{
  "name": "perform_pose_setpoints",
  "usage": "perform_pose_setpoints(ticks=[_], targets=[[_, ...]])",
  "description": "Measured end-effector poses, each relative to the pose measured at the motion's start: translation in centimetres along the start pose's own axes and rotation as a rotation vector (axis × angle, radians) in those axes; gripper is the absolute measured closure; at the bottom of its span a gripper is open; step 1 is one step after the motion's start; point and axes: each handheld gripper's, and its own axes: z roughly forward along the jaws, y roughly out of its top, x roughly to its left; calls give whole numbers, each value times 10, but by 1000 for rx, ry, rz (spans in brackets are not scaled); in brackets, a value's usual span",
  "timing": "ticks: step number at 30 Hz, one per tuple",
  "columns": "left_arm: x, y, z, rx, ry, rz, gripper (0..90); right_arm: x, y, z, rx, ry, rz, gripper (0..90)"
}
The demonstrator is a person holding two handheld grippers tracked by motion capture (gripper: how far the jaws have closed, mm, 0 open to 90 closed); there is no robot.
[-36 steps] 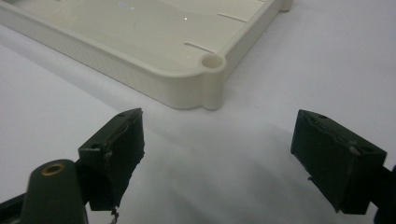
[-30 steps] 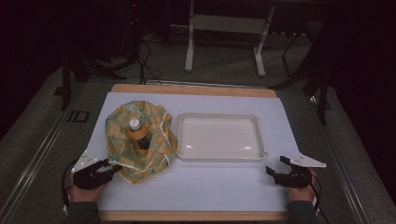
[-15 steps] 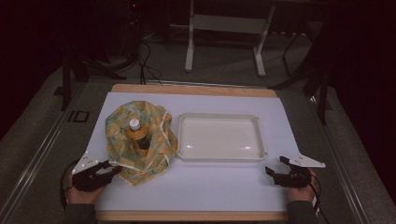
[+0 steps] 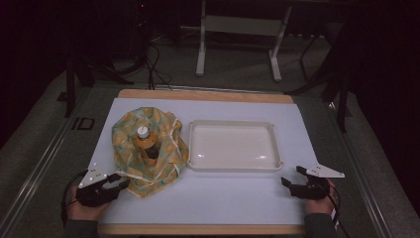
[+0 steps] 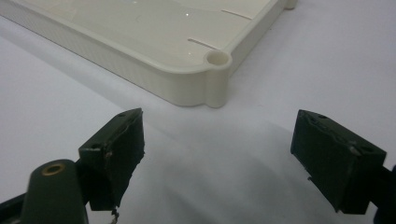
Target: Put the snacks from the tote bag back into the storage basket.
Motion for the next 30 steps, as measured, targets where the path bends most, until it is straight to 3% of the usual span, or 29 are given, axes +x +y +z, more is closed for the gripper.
perform_pose_setpoints(ticks=[9,15,26,30], targets=[[-2,2,-7,20,-41,20,576,0,0,0,1,2,1,169],[-1,1,-13,46,-39,43,577,0,0,0,-2,-2,4,169],[3,5,-24,13,-31,56,562,0,0,0,-2,-2,3,169],[2,9,-27,17,-39,82,565,1,0,0,1,-6,-1,169]])
